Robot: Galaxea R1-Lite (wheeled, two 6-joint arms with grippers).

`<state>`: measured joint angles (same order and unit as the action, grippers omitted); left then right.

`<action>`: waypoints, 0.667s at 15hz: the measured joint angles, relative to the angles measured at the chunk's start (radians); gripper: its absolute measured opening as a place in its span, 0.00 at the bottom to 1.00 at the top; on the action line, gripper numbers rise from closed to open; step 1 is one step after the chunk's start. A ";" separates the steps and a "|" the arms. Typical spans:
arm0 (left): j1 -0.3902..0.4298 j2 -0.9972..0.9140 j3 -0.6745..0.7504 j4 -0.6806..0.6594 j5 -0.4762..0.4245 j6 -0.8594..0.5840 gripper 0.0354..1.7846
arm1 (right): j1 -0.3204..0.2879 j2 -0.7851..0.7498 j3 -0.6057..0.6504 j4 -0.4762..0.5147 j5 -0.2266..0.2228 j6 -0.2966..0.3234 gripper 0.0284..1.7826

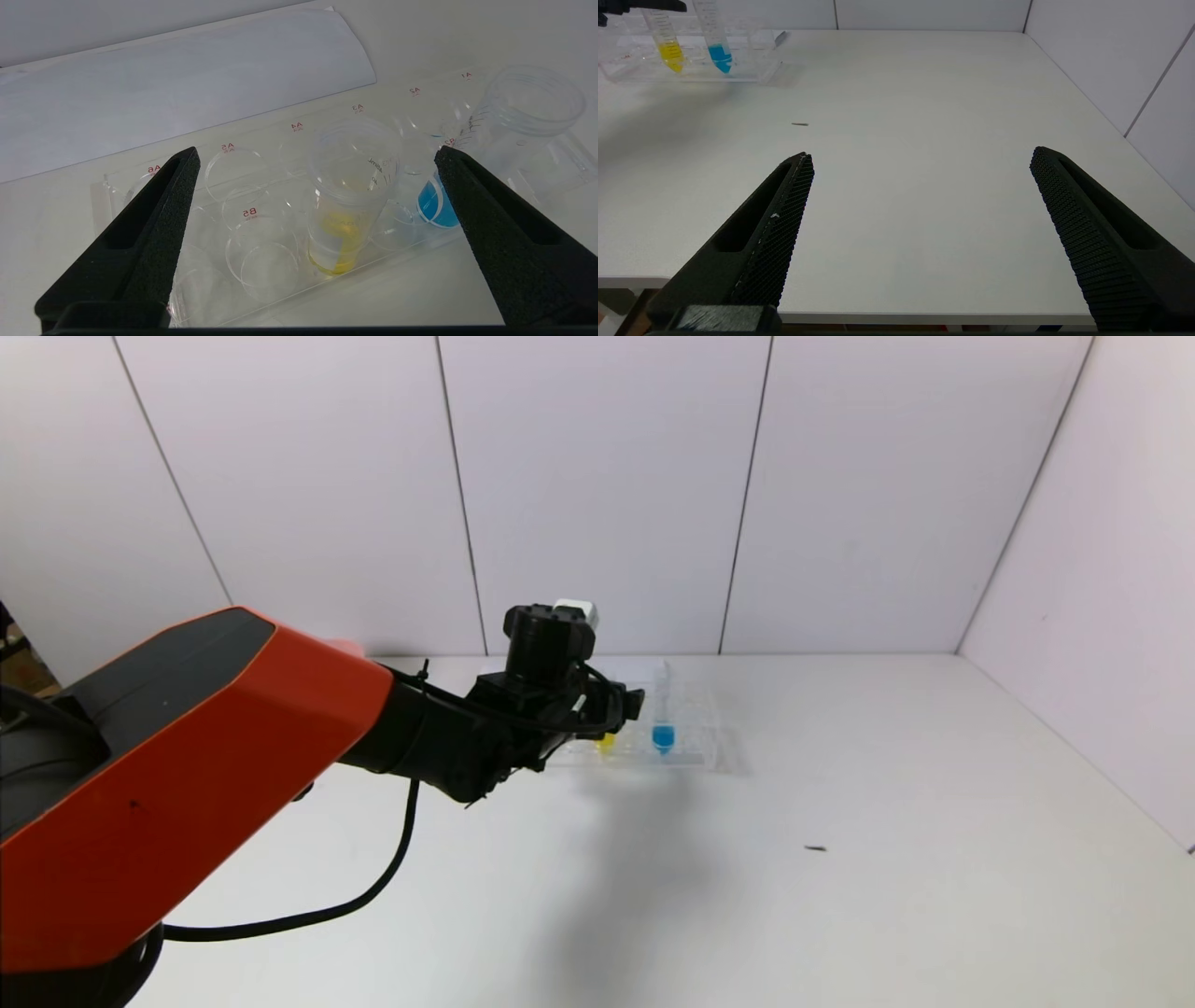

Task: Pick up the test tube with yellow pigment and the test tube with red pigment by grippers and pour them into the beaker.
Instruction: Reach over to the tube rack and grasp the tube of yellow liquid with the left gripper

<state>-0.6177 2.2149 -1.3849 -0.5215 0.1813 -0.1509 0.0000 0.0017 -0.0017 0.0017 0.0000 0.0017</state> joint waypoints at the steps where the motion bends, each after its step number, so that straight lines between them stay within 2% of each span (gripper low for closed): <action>1: 0.000 0.002 0.000 0.000 0.000 0.000 0.99 | 0.000 0.000 0.000 0.000 0.000 0.000 0.95; 10: 0.000 0.006 0.007 -0.025 0.004 0.007 0.98 | 0.000 0.000 0.000 0.000 0.000 0.000 0.95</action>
<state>-0.6181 2.2211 -1.3779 -0.5464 0.1851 -0.1436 0.0000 0.0017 -0.0017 0.0017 0.0000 0.0013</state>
